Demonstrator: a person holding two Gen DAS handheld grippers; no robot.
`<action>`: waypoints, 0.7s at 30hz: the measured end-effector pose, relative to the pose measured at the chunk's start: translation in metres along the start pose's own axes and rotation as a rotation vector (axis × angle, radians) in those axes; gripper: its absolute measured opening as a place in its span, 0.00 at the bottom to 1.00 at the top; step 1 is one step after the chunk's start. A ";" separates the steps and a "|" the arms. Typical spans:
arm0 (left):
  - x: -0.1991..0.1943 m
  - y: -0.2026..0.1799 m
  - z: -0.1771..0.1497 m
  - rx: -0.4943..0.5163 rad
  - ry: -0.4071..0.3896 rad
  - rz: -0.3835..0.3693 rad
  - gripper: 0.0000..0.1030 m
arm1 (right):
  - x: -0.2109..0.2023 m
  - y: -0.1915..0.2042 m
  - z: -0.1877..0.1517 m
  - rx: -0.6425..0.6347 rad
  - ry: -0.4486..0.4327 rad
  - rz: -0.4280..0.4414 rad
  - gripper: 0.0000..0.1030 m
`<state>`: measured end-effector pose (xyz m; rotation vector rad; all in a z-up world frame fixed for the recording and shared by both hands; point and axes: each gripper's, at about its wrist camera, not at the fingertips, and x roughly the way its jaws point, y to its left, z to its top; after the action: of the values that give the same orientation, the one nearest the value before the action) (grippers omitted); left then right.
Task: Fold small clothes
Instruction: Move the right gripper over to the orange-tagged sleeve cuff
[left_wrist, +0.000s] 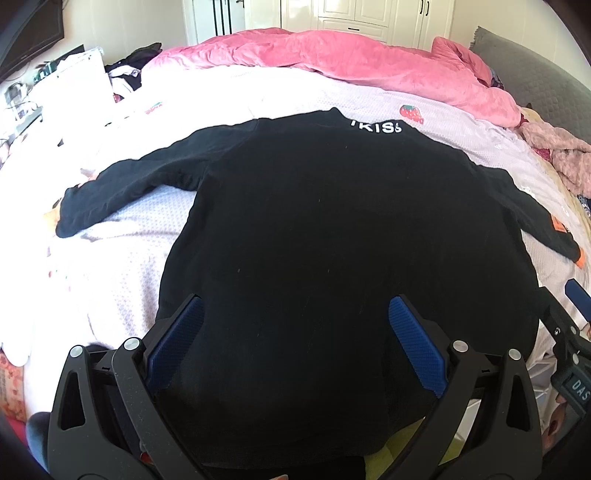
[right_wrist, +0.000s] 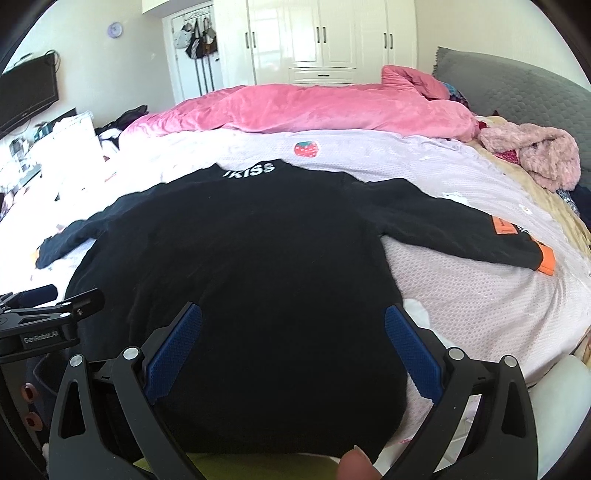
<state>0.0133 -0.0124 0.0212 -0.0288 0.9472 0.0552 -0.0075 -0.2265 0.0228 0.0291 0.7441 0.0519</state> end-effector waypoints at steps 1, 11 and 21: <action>0.000 -0.001 0.002 0.001 -0.002 0.000 0.91 | 0.000 -0.003 0.001 0.006 -0.003 -0.004 0.96; 0.012 -0.009 0.021 0.003 0.007 -0.016 0.91 | 0.010 -0.039 0.015 0.077 -0.017 -0.060 0.96; 0.025 -0.018 0.042 0.013 -0.020 0.008 0.91 | 0.028 -0.082 0.029 0.155 -0.014 -0.129 0.96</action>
<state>0.0626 -0.0274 0.0256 -0.0122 0.9282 0.0567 0.0358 -0.3068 0.0221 0.1295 0.7333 -0.1288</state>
